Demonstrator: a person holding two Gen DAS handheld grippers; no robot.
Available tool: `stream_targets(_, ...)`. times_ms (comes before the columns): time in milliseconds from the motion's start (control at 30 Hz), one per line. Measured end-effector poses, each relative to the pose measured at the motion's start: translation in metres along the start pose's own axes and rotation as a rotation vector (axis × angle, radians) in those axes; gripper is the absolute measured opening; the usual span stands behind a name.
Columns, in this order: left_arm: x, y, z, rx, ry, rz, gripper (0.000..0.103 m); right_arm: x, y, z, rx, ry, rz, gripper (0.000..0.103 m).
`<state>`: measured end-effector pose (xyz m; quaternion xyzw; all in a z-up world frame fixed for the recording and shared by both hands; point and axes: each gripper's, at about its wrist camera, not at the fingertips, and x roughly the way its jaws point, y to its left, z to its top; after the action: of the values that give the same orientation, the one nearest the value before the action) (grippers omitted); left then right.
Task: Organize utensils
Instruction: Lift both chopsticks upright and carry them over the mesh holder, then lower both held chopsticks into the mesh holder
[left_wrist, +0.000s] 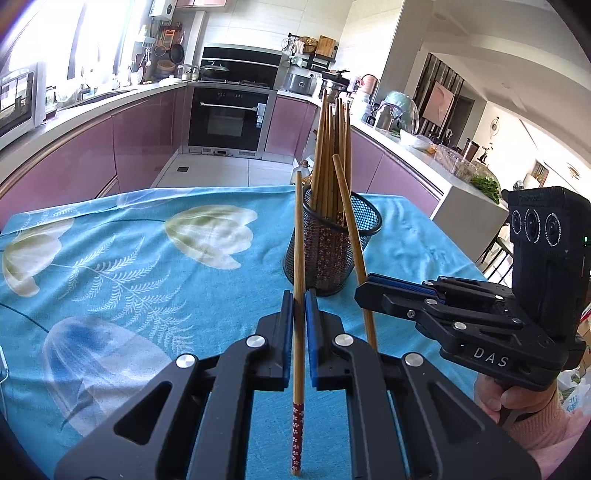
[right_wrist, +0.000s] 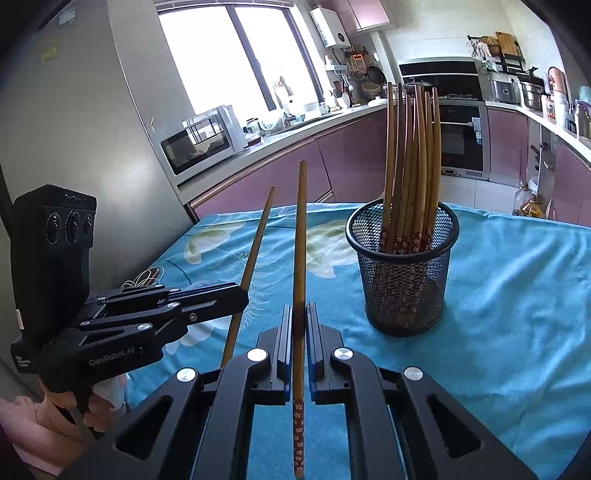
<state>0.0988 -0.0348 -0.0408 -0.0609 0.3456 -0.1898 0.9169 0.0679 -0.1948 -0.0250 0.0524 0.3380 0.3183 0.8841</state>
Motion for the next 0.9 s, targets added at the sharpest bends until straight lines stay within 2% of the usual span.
stream_targets(900,-0.016,-0.012,0.014,0.012,-0.062,-0.045,0.007,-0.022,-0.004,0.013,-0.002,-0.074,-0.006,0.006)
